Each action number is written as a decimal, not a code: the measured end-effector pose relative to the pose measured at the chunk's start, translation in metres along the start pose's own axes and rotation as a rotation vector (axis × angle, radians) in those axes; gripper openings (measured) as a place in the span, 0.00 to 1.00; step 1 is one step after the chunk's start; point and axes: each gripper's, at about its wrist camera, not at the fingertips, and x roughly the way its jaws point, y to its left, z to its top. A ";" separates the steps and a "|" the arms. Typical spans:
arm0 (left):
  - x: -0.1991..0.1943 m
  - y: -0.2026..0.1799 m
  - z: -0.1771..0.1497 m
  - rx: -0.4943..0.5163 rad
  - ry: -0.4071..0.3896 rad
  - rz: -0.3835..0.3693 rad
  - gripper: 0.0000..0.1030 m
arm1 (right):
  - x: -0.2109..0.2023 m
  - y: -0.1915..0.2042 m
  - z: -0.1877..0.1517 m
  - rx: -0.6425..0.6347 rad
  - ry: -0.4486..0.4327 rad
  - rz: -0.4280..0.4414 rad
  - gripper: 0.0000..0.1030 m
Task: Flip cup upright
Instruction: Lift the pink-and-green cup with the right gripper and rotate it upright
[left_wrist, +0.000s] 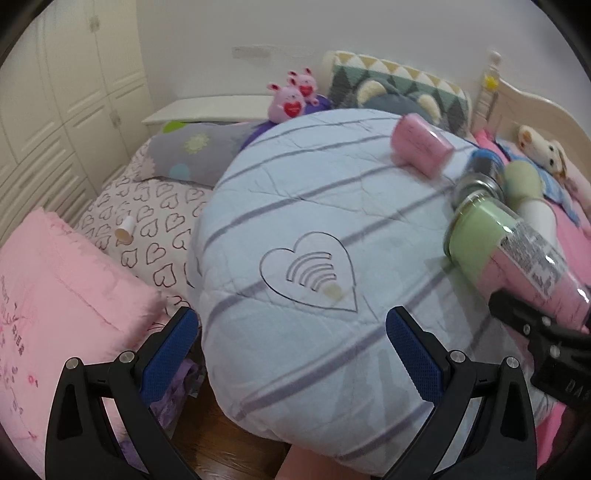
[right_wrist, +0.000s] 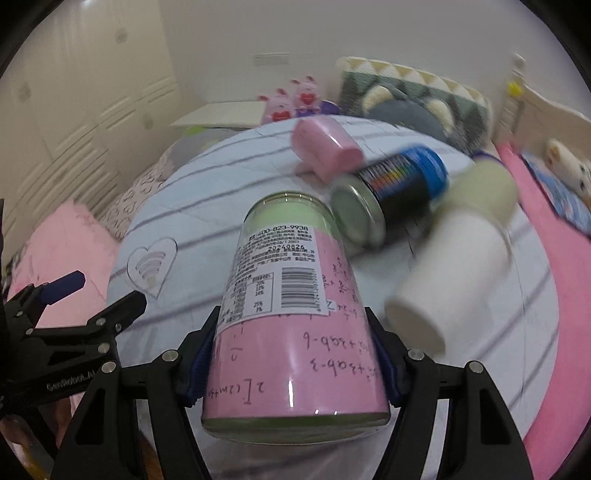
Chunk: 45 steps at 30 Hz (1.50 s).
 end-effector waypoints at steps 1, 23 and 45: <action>-0.001 -0.001 -0.001 0.006 0.002 -0.010 1.00 | -0.002 0.000 -0.005 0.013 -0.004 -0.009 0.69; -0.033 -0.015 -0.017 0.097 -0.007 -0.054 1.00 | -0.020 0.001 -0.042 0.120 0.013 -0.025 0.77; -0.065 -0.077 0.000 0.102 -0.041 -0.058 1.00 | -0.065 -0.045 -0.045 0.086 -0.081 0.049 0.77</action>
